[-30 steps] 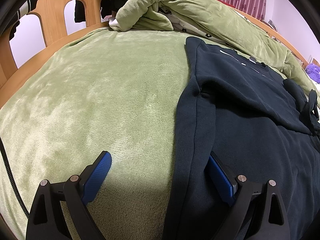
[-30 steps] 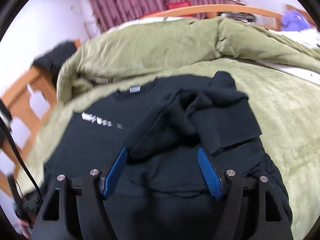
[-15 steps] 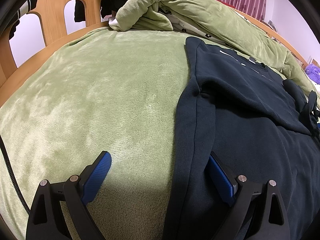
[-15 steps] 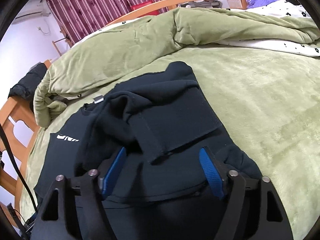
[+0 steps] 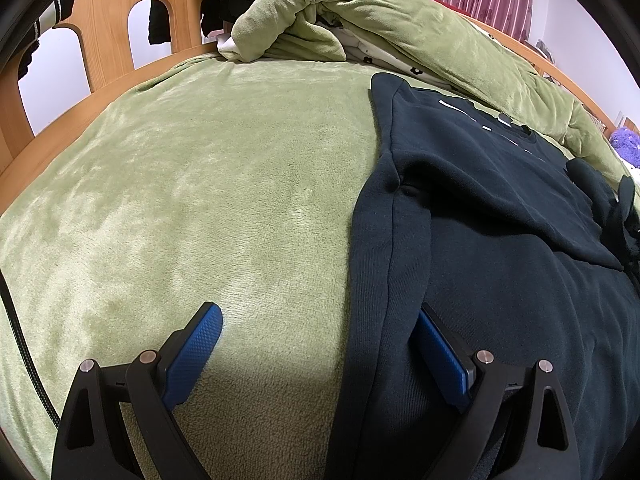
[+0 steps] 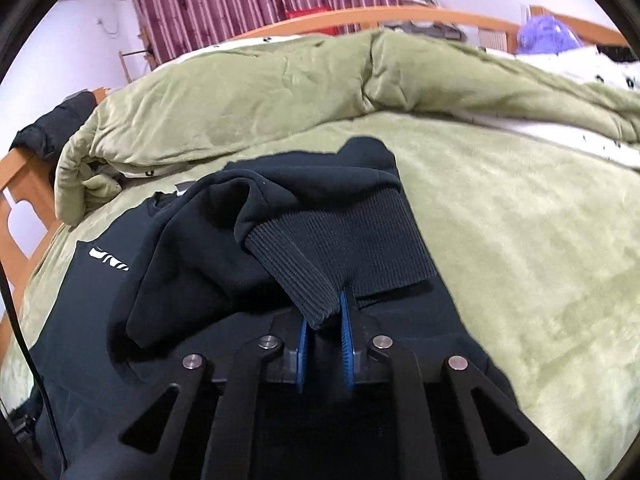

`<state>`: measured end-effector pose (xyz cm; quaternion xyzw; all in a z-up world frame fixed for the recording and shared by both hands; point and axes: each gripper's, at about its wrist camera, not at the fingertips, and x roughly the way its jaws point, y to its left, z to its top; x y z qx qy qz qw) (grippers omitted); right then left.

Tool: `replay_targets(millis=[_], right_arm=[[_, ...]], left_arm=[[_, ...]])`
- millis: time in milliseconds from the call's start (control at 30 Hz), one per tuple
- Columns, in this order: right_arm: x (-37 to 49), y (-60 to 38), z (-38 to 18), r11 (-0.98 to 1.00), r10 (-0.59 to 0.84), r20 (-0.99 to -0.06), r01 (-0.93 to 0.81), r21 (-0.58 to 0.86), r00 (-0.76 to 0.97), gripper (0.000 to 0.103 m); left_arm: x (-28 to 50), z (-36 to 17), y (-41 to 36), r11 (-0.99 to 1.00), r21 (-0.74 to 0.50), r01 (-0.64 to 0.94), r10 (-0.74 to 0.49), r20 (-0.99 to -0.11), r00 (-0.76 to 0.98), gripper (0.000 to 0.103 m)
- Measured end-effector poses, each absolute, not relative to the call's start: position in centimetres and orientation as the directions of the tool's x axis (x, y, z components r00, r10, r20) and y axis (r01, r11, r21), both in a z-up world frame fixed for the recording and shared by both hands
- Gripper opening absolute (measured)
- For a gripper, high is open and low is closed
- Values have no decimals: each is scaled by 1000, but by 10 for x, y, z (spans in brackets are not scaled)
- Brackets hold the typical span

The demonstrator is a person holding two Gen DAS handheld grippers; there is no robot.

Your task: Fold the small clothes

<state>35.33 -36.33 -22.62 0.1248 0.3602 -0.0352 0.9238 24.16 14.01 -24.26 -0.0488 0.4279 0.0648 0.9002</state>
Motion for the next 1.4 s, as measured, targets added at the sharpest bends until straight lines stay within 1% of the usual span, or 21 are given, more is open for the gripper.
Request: replay_targets(millis=[233,433,500,567,633,700,767,833,900,933,967,1033,1200,1267,1333,1400], right_arm=[[327,-376,-194,974,14,-629,132,185,777,12],[309,-378,-191,983,16,-672,111,146,740,12],[303,-381,-193,983,12,-690,119,142,724,16],[296,-387,-196,977,23,-701,133,167,713,27],[289,-390,-197,970,40,-696,140,200,717,35],[282,-390,-194,966,56,-686,136,222,726,39],[279,-389,-190,956,86,-676,129,262,732,50],[278,-386,-185,941,131,-656,114,318,743,55],[281,-382,-181,924,171,-644,107,368,746,63],[285,-378,-180,909,196,-637,106,403,745,72],[288,-374,-180,900,210,-632,105,423,746,76],[297,-364,-180,888,229,-630,106,448,742,76],[324,-347,-186,884,185,-651,165,437,736,77],[335,-346,-188,877,157,-655,200,436,739,77],[343,-343,-189,886,82,-651,244,395,755,76],[347,-336,-186,907,39,-627,236,349,778,58]], left_arm=[[242,-243,139,987,-33,-159,74,-776,626,95],[242,-243,140,987,-34,-158,74,-777,626,95],[242,-243,139,987,-34,-158,74,-777,626,95],[241,-243,140,987,-34,-158,74,-777,626,95],[241,-243,140,987,-34,-158,73,-776,626,95],[241,-243,141,987,-34,-158,73,-776,626,95],[242,-242,140,987,-35,-158,73,-776,626,95],[242,-242,139,987,-36,-158,72,-776,626,95],[242,-242,140,987,-36,-158,72,-776,626,95],[242,-242,140,987,-35,-158,72,-776,626,95],[242,-242,140,987,-36,-158,72,-776,626,95],[242,-242,140,987,-37,-158,71,-776,627,95],[243,-241,137,987,-45,-157,65,-775,629,95],[242,-242,138,987,-43,-158,67,-775,629,95],[242,-241,137,987,-42,-157,68,-774,629,95],[242,-241,138,986,-46,-158,64,-774,630,95]])
